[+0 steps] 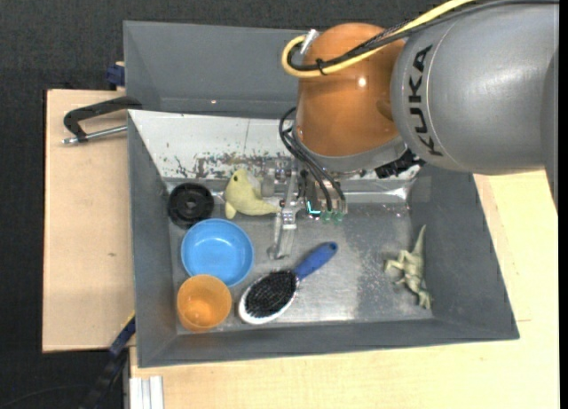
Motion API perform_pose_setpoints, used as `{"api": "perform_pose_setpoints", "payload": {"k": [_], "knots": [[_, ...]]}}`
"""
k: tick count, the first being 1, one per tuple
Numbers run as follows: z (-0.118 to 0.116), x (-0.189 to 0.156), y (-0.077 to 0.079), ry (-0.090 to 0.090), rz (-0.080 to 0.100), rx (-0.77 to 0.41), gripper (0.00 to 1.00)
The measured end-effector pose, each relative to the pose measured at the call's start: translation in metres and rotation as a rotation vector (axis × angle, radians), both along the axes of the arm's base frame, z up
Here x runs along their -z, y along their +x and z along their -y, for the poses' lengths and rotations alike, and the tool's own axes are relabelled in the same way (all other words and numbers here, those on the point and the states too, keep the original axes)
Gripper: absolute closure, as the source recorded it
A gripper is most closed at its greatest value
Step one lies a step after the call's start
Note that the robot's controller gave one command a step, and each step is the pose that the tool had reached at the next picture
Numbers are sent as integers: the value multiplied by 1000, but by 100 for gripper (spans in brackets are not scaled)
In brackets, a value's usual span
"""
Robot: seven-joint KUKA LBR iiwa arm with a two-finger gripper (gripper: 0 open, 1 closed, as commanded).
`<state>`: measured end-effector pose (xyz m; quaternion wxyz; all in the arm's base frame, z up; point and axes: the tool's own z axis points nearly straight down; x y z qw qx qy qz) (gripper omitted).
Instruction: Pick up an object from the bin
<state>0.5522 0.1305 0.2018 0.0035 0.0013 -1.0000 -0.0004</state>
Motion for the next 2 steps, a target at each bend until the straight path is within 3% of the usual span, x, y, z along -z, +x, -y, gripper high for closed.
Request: {"api": "perform_pose_setpoints", "payload": {"k": [1, 2], "knots": [[28, 105, -54, -1, -1, -151, 0], [24, 132, -61, 1, 5, -278, 0]]}}
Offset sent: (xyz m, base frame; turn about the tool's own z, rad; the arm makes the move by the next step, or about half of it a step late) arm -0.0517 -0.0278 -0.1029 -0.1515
